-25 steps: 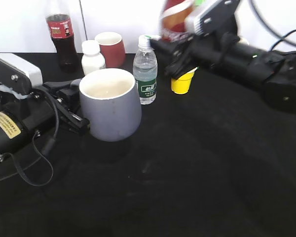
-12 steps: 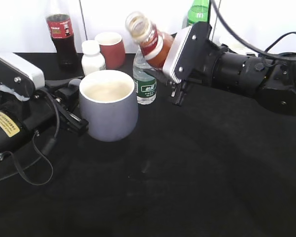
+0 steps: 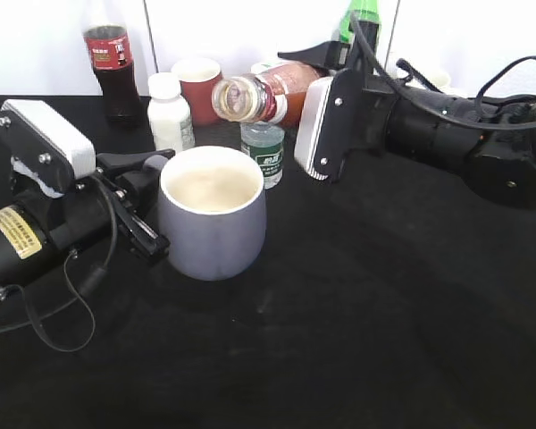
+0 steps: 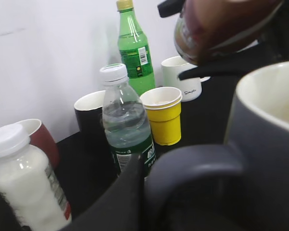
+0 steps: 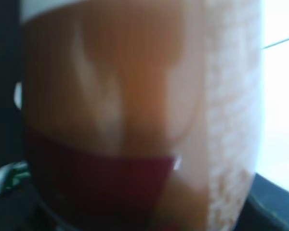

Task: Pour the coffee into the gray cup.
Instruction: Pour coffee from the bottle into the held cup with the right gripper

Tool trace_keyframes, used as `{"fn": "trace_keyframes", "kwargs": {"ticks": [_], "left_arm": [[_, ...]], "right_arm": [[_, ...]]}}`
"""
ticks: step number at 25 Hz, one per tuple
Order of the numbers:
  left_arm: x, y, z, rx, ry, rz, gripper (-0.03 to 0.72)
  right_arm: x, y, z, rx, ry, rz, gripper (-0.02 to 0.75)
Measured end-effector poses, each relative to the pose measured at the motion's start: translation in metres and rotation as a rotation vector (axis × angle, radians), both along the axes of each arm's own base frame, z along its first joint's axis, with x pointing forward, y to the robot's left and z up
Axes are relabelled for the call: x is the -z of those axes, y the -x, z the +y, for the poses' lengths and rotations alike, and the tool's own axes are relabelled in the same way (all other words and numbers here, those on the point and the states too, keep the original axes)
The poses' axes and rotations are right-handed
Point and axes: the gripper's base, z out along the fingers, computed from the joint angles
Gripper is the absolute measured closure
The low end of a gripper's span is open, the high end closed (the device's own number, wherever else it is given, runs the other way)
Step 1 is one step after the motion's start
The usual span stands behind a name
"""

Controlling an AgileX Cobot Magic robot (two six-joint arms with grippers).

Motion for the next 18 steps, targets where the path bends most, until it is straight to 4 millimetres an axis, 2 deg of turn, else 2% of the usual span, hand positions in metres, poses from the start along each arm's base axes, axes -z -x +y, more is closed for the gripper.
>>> {"fn": "trace_keyframes", "kwargs": {"ticks": [6, 18], "left_arm": [[0.0, 0.0002, -0.0002, 0.003, -0.001, 0.0, 0.64], [0.0, 0.0, 0.0, 0.0, 0.0, 0.0, 0.638]], "right_arm": [[-0.0078, -0.0016, -0.0009, 0.014, 0.019, -0.152, 0.225], [-0.0089, -0.0026, -0.0018, 0.025, 0.092, -0.252, 0.225]]}}
